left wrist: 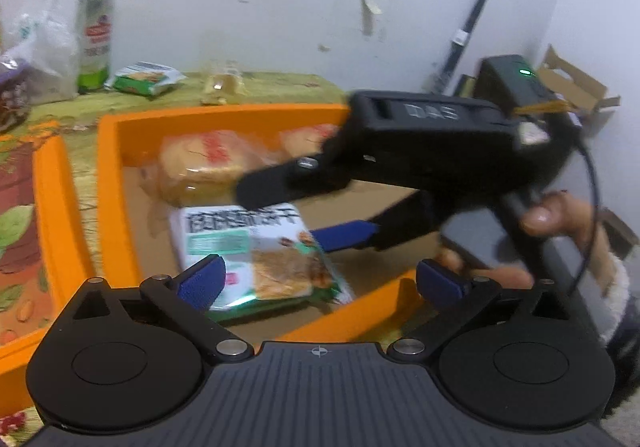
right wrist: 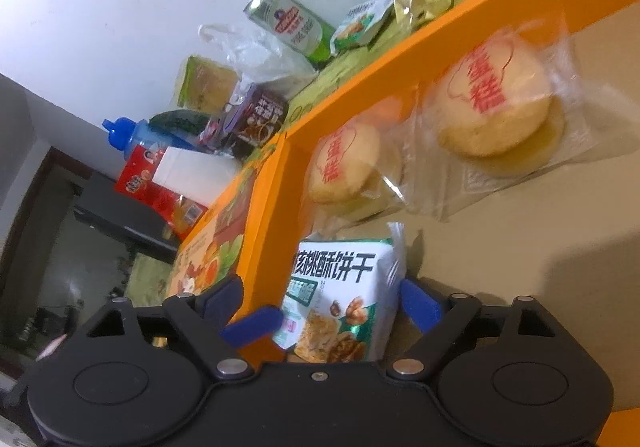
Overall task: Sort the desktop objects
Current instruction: 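Push the walnut packet flat in the tray with the right gripper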
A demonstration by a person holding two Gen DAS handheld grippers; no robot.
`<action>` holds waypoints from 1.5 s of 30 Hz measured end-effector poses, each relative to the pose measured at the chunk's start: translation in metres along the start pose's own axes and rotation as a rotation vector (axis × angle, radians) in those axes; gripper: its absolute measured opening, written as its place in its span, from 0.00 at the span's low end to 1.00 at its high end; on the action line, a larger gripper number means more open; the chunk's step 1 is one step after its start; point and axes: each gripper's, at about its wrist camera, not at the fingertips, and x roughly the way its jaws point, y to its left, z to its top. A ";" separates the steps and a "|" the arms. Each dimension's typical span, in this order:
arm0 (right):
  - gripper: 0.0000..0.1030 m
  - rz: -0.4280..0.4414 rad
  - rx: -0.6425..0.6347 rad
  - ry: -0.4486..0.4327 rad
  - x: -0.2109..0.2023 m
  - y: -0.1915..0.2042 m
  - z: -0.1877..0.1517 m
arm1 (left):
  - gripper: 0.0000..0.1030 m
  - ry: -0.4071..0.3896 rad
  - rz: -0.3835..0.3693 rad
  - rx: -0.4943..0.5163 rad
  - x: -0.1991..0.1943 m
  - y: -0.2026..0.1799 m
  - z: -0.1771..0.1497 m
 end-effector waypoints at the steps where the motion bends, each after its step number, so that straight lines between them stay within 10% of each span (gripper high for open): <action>1: 0.86 -0.001 0.002 0.001 0.001 0.000 0.001 | 0.99 -0.002 -0.001 0.004 0.000 -0.001 0.000; 13: 0.89 0.018 0.027 -0.069 -0.025 -0.011 0.007 | 1.00 0.065 0.121 -0.024 0.014 0.009 0.017; 23: 0.94 0.110 0.002 0.099 -0.006 -0.015 0.023 | 1.00 0.161 0.209 -0.022 0.031 0.004 0.028; 45: 0.99 0.029 -0.091 0.030 -0.012 0.000 0.014 | 1.00 0.124 0.177 -0.063 0.017 -0.003 0.019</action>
